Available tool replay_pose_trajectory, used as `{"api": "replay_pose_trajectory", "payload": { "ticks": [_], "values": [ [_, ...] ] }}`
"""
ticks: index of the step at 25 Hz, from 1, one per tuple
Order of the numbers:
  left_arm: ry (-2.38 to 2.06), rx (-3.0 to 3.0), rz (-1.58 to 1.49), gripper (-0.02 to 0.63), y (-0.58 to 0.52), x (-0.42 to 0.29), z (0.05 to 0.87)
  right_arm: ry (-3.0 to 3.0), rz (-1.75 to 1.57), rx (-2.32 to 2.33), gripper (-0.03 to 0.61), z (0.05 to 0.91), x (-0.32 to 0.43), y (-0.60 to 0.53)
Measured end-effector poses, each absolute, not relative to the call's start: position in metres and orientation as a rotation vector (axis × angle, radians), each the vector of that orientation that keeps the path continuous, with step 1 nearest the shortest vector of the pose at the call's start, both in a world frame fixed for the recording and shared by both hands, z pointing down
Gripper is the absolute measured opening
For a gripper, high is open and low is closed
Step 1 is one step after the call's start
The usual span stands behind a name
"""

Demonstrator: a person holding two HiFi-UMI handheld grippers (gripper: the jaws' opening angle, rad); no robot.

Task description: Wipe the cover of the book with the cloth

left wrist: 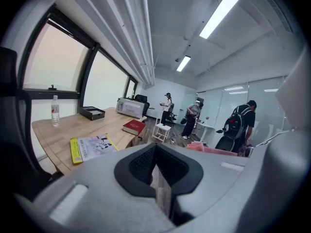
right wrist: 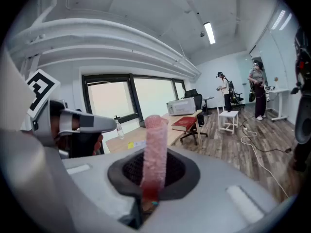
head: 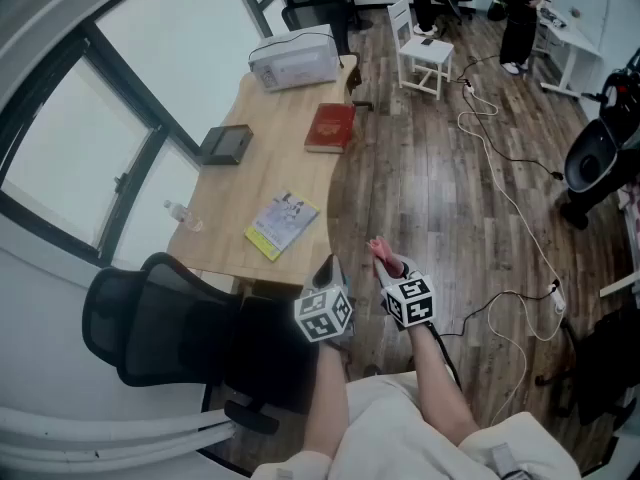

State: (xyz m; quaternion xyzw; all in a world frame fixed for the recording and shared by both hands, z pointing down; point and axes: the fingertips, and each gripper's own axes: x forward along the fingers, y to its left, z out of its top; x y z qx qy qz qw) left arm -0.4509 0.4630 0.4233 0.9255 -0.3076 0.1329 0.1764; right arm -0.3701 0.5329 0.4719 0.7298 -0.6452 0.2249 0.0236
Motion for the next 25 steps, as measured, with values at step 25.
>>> {"api": "replay_pose_trajectory", "payload": {
  "ticks": [25],
  "values": [
    [-1.096,2.702,0.344,0.006,0.44,-0.282,0.413,-2.125,0.574,2.272,0.023,0.465,-0.131,0.527]
  ]
}}
